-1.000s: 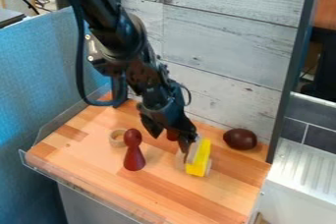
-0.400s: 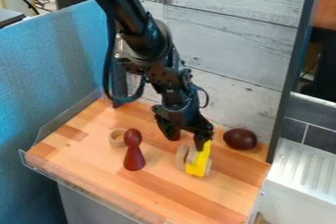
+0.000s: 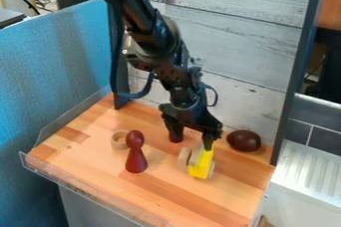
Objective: Move the yellow triangle to the right side top of block
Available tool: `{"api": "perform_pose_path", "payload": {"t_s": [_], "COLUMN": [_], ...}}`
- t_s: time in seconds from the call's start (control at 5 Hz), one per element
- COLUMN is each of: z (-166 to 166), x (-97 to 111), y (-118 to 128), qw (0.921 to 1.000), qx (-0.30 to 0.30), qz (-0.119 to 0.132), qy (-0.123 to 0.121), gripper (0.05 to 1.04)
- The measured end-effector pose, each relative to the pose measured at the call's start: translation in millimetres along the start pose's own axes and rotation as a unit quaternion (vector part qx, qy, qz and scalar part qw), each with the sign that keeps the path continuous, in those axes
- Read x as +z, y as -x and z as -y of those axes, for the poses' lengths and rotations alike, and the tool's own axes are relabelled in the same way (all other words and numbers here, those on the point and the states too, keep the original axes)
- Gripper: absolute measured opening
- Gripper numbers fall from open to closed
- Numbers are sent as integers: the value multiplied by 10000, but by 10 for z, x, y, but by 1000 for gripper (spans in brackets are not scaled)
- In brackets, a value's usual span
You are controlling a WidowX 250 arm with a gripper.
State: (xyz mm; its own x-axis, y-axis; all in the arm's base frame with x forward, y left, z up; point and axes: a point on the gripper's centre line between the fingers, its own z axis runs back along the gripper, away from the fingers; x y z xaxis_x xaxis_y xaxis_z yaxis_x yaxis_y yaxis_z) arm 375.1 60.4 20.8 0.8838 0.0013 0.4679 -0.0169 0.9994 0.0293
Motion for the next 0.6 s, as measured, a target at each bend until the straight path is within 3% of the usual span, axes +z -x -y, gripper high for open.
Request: {"api": "perform_pose_path", "payload": {"t_s": [0.2,0.4,0.6], "z": [34,76,103], "x": [-143,-225,-321], "y": [79,65,108], "qw": [9998,9996,9992], "qx": [46,90,83], "qz": [-205,-257,-353], "qy": [-59,-121,-187], "gripper": [1000,1000,947]}}
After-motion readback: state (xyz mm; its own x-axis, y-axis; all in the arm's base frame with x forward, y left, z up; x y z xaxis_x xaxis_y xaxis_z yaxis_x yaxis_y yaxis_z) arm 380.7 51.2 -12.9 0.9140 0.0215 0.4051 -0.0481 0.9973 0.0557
